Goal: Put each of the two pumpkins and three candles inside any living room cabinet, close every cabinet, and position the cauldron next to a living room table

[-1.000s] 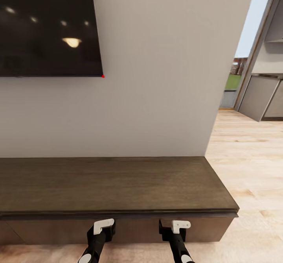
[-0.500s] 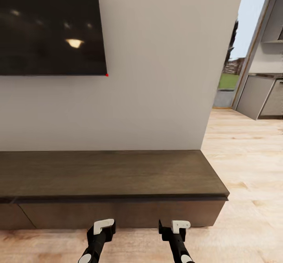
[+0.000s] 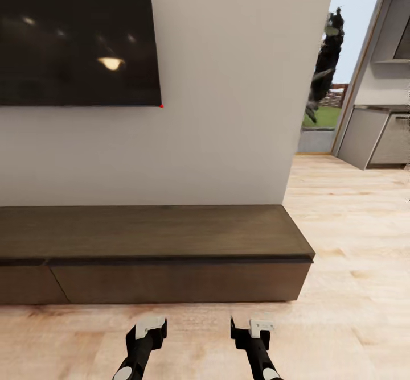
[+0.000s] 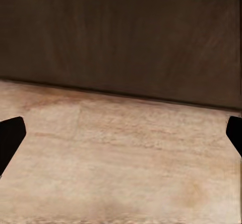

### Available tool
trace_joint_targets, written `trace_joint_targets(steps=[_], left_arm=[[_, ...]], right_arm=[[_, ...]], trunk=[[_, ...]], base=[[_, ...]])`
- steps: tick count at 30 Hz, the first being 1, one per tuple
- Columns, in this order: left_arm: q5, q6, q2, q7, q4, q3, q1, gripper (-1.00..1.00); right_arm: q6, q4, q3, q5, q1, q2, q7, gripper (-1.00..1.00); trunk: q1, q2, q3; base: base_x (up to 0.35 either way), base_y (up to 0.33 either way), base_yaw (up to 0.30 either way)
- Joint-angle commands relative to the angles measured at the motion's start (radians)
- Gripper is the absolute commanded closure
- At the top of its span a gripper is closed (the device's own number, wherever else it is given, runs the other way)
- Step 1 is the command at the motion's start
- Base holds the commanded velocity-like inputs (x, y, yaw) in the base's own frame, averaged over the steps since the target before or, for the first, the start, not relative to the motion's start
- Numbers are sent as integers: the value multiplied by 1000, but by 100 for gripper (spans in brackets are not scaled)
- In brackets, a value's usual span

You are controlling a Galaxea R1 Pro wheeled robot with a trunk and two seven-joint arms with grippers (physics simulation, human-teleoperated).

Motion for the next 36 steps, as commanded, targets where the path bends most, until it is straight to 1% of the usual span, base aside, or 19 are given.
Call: trace_joint_targets(steps=[1, 8, 13, 16, 18, 20, 23, 30, 36], left_arm=[[8, -4, 1, 8, -1, -9, -1, -100], [16, -4, 3, 7, -1, -5, -1, -100], [20, -3, 6, 7, -3, 1, -1, -100], [20, -2, 8, 8, -9, 2, -1, -100], [20, -1, 9, 8, -11, 2, -1, -100], [20, -1, 9, 8, -12, 3, -1, -100], [21, 0, 9, 8, -15, 4, -1, -100], [24, 5, 9, 8, -13, 8, -1, -100], [68, 6, 11, 7, -5, 8, -1, -100]], right_arm=[[-2, 0, 8, -2, -1, 0, -8, -100], [-4, -1, 8, -3, 0, -3, -10, -100], [5, -4, 8, -19, 0, -1, -11, -100], [49, -5, 9, -23, 0, 3, -12, -100], [110, -9, 9, -24, -1, 4, -12, -100], [160, -11, 9, -24, 0, 4, -14, -100], [186, -7, 9, -25, -1, 5, -17, -100], [199, -1, 10, -17, 0, 7, -33, -100], [200, -1, 10, -14, 0, 6, -35, -100]], trunk=[[-1, 0, -1], [-1, 0, -1], [-1, 0, -1], [-1, 0, -1], [-1, 0, -1], [-1, 0, -1], [-1, 0, -1], [-1, 0, -1], [-1, 0, -1]], base=[[-334, 0, 0], [-334, 0, 0], [-334, 0, 0], [-328, 0, 12], [-237, 0, 66], [-105, 0, 160], [-45, 0, 228], [24, 63, 279], [115, 253, 289]])
